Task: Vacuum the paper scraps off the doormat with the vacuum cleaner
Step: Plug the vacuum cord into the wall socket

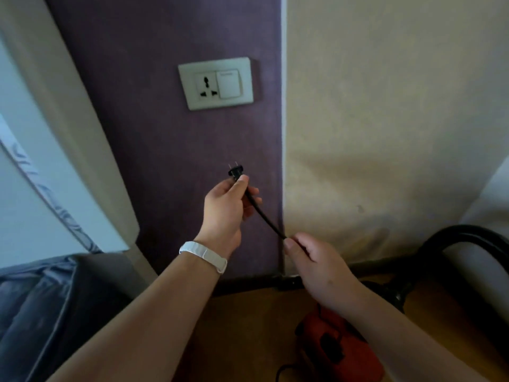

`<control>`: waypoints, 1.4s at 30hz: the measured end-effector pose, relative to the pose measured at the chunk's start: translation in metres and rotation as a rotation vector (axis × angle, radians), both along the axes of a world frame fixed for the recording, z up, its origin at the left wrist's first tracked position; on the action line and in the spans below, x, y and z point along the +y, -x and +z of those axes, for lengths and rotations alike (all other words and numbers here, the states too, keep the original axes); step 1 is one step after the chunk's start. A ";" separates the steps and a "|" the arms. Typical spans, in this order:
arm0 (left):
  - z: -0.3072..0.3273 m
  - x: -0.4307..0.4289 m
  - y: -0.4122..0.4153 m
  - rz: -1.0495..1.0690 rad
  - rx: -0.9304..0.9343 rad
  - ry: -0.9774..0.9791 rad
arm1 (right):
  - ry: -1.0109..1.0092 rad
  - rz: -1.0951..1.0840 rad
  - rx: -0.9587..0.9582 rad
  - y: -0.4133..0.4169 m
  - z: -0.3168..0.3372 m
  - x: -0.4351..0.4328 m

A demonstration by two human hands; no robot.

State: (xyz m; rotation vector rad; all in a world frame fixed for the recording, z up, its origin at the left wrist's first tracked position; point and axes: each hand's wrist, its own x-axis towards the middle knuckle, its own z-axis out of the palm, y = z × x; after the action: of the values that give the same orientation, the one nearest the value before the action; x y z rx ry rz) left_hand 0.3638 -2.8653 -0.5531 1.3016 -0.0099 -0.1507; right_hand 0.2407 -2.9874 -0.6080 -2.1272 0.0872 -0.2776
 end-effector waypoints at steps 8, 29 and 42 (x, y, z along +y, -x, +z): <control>0.064 0.013 -0.034 0.032 -0.095 -0.069 | -0.001 -0.061 -0.087 -0.044 0.054 0.023; 0.106 0.020 -0.079 0.093 -0.195 -0.168 | 0.116 -0.170 -0.324 -0.083 0.108 0.021; 0.101 0.013 -0.086 0.178 -0.467 -0.648 | 0.011 -0.213 -0.378 -0.082 0.102 0.007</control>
State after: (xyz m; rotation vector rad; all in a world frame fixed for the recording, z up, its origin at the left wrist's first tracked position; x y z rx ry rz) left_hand 0.4501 -2.8519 -0.4522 1.9514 -0.2606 0.3329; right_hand 0.3226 -2.9804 -0.5056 -2.0419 0.0909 -0.8009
